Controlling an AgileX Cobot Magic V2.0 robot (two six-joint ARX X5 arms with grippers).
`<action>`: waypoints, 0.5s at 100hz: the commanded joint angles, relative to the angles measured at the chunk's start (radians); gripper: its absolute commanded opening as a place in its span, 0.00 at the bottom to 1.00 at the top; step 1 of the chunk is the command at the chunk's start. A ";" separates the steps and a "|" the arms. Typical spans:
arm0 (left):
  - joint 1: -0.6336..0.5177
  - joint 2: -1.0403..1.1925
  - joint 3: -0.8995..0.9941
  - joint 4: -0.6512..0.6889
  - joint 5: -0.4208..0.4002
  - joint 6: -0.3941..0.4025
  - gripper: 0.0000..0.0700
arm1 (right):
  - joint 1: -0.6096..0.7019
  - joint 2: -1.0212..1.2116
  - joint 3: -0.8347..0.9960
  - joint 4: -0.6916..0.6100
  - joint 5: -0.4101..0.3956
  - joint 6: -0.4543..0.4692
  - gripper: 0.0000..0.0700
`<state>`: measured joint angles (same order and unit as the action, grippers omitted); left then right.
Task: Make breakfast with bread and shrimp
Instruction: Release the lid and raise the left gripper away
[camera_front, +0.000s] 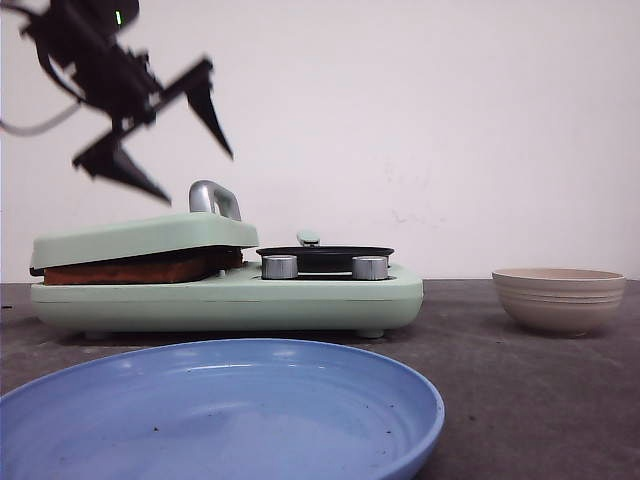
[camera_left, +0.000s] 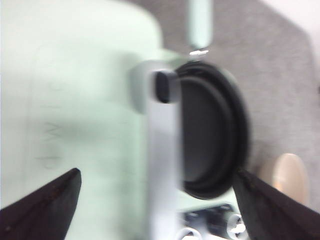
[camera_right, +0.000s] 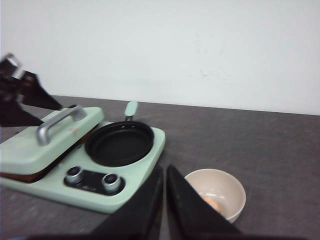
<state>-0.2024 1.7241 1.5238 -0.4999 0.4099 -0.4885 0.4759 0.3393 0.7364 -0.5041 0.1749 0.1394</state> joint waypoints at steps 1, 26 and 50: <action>-0.003 -0.066 0.020 -0.007 -0.023 0.006 0.55 | 0.003 0.042 0.008 0.051 0.027 0.027 0.01; -0.061 -0.376 0.020 -0.148 -0.069 0.173 0.00 | -0.086 0.327 0.025 0.169 -0.014 0.140 0.00; -0.130 -0.665 0.019 -0.272 -0.172 0.269 0.00 | -0.322 0.670 0.178 0.167 -0.258 0.137 0.01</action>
<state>-0.3241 1.0931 1.5242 -0.7547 0.2546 -0.2722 0.2054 0.9363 0.8532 -0.3511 -0.0452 0.2668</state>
